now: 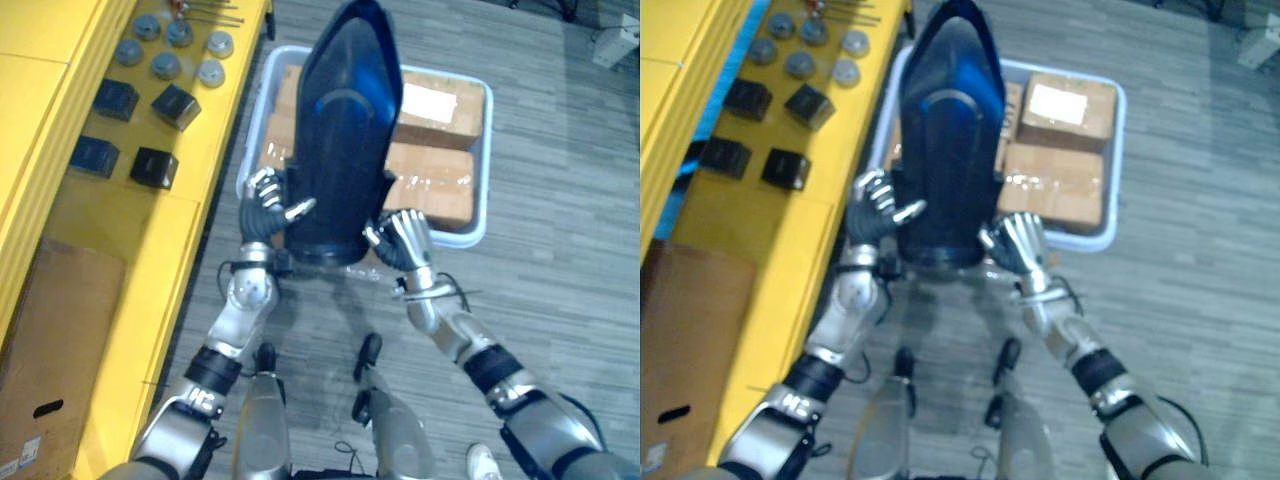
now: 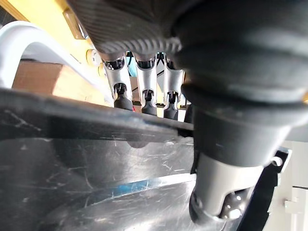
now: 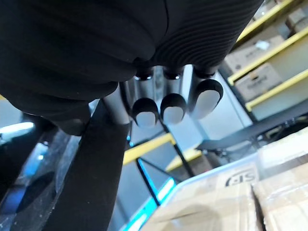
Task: Walk over and take plastic housings, then place them on the shelf
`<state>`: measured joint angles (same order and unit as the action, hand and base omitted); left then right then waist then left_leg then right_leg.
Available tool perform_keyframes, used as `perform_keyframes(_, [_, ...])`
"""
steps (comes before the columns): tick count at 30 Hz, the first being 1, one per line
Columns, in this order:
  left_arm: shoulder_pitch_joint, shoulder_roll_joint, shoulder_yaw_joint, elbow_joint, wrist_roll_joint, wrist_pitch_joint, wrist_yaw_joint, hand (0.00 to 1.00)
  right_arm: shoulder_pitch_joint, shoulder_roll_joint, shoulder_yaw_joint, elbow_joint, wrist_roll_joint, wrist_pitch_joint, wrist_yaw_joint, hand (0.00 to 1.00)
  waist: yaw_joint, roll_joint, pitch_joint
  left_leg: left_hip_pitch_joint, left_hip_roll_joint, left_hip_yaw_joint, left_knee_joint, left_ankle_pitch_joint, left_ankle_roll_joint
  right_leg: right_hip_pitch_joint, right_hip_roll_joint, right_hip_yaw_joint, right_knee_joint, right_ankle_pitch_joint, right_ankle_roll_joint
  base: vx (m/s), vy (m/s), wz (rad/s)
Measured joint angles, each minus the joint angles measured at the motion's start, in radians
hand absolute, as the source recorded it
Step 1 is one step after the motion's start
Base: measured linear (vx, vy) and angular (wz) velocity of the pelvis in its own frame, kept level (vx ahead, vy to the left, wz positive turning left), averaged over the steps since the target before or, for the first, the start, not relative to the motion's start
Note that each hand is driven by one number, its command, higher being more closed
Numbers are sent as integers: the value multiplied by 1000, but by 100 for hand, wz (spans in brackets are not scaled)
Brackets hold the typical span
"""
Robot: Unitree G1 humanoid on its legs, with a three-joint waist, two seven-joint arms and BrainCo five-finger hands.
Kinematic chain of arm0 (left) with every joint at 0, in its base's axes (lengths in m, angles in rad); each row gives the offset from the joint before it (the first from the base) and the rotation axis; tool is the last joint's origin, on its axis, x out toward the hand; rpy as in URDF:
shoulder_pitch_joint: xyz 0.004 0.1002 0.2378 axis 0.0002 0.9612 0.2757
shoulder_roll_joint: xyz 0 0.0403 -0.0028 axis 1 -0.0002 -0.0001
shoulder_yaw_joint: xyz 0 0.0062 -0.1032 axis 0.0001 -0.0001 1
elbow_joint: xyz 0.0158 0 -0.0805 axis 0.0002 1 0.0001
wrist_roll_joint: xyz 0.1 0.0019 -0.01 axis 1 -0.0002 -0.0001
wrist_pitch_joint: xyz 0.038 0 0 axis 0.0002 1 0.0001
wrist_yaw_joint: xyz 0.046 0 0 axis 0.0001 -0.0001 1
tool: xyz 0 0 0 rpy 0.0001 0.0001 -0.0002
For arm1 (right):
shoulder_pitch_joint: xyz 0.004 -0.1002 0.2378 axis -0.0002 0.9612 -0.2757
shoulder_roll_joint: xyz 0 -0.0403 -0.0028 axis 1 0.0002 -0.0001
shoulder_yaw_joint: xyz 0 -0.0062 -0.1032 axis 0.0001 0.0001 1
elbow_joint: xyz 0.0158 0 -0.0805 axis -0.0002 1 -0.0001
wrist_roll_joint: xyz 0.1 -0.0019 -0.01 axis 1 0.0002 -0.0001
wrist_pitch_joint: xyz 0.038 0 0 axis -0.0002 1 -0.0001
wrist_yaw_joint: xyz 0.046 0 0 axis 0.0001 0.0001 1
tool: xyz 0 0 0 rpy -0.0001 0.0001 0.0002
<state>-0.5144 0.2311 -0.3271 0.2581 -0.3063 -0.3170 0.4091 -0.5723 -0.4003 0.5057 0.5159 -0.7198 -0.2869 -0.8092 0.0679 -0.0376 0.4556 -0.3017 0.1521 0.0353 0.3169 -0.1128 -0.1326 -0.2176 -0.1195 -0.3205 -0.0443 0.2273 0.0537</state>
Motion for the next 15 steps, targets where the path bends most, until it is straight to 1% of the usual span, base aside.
perform_keyframes(3, [8, 2, 0, 0, -11, 22, -6, 100, 0, -2, 0, 0, 0, 1, 0, 100, -1, 0, 0, -6, -2, 2, 2, 0, 0, -8, 0, 3, 0, 1, 2, 0, 0, 0])
perform_keyframes(5, [8, 4, -2, 0, -40, 34, -28, 100, -1, -9, 0, 0, -1, 4, 0, 100, -1, 0, 0, -10, -4, 2, 5, 0, 0, -12, 0, 3, 0, 2, 3, 0, 0, 0])
perform_keyframes(6, [8, 4, -2, 0, -41, 36, -30, 0, -3, -11, 0, 0, -1, 5, 0, 100, -2, 0, 0, -12, -5, 1, 6, 0, 0, -13, 0, 3, 0, 3, 3, 0, 0, 0])
perform_keyframes(7, [8, 4, -4, 1, -44, 38, -35, 0, -6, -13, 0, 0, -1, 8, -1, 100, -2, 0, 0, -15, -6, 2, 6, 0, 0, -17, 0, 4, 0, 4, 4, -7, 44, -3])
perform_keyframes(8, [8, 9, -19, 2, -51, 40, -56, 0, -16, -14, 0, 0, -1, 11, -1, 100, 0, 0, 0, -17, -7, 6, 7, 0, 0, -22, -1, 11, 0, 7, 6, -11, 72, -8])
perform_keyframes(10, [7, 15, -47, 4, -87, 66, -92, 0, -48, -13, 4, 0, -2, 14, -12, 100, 0, 0, 0, -23, -7, 9, 10, 0, 1, -29, -2, 19, 0, 10, 9, -15, 72, -6])
perform_keyframes(11, [6, 12, -49, 25, -92, 85, -112, 0, -68, -15, 3, 1, -2, 27, -28, 100, -3, 0, 0, -29, -7, 8, 16, -1, 2, -31, -2, 19, 0, 11, 9, -26, 74, 0])
perform_keyframes(13, [6, -3, -52, 55, -118, 104, -127, 0, -102, -24, 5, 2, -3, 31, -41, 100, -2, 0, 0, -39, -7, 8, 29, -4, 4, -38, 0, 20, 0, 14, 7, -30, 58, -2])
perform_keyframes(14, [6, -7, -52, 62, -129, 111, -141, 100, -125, -24, 5, 2, -3, 36, -41, 100, -3, 0, 0, -49, -7, 8, 35, -4, 4, -47, 0, 21, 0, 17, 5, -38, 52, -4])
perform_keyframes(15, [3, -6, -56, 70, -129, 117, -153, 100, -142, -24, 8, 2, -3, 48, -41, 100, -3, 0, 0, -60, -7, 9, 41, -4, 5, -54, 0, 22, 0, 21, 2, -45, 61, -4])
